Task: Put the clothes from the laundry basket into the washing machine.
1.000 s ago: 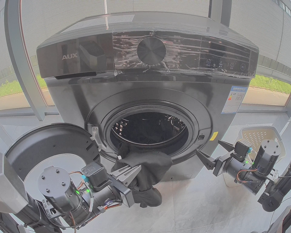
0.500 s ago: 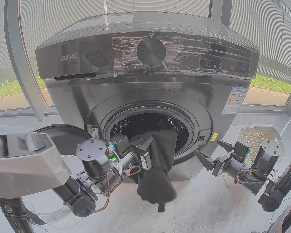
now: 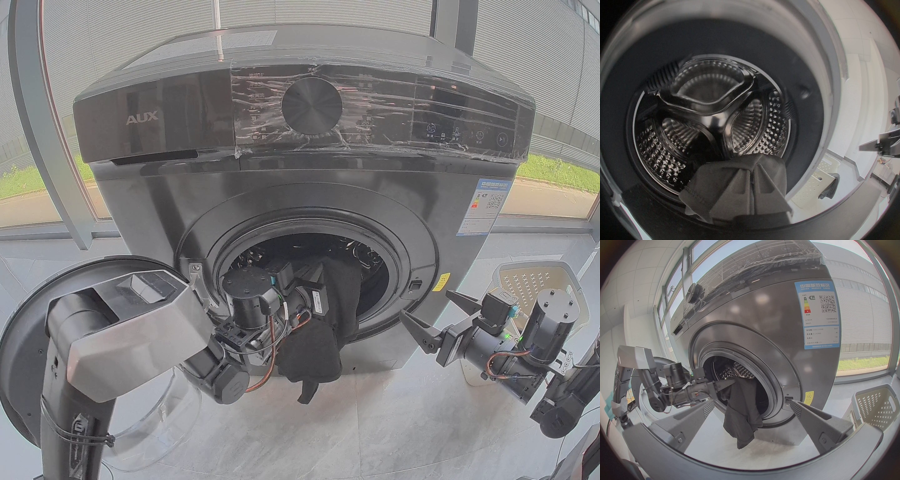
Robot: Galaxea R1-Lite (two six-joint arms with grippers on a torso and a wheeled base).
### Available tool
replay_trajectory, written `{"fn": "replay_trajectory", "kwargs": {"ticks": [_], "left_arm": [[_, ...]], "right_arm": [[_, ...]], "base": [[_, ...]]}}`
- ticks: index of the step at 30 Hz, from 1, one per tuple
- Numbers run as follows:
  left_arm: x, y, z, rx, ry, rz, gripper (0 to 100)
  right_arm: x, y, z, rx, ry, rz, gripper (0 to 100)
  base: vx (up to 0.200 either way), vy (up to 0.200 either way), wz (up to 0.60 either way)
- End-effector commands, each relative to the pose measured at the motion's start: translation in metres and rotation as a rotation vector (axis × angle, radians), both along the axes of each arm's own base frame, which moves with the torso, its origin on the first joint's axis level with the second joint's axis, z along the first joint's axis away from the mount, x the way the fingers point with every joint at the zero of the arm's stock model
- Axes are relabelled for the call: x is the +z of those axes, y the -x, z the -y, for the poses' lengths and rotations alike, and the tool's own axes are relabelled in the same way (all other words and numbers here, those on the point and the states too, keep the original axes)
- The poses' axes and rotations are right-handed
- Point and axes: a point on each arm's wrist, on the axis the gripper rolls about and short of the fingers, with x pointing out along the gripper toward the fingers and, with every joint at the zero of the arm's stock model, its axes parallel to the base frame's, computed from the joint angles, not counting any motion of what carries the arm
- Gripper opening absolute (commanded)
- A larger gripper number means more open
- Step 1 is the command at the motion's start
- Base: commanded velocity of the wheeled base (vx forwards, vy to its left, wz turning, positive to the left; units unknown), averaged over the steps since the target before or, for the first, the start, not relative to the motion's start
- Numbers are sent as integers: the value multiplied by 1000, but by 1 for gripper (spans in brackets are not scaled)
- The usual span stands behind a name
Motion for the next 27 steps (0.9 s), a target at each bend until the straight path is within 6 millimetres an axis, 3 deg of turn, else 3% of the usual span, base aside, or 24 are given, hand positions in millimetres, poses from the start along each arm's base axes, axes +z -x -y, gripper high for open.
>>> {"fn": "replay_trajectory", "kwargs": {"ticks": [1,7,9,13,16,20,27], "left_arm": [[-30,-33,12,35,-28,-41,0],[-35,-65,19,57,-41,-57,0],[-36,-84,30,69,-15,-22,0],[-38,-103,40,91,6,16,0],[-35,-117,36,142,27,49,0],[-36,-127,25,186,14,55,0],[-33,-127,24,187,12,58,0]], "right_arm": [[-4,-1,-1,3,8,-13,100],[-6,0,-5,18,13,-22,100],[-6,0,-5,20,14,-22,100],[-5,0,-5,20,12,-18,100],[-6,0,-5,20,12,-19,100],[-6,0,-6,21,13,-20,100],[-7,0,-6,21,14,-21,100]], "base": [[0,0,0],[0,0,0],[0,0,0],[0,0,0],[0,0,0],[0,0,0],[0,0,0]]}}
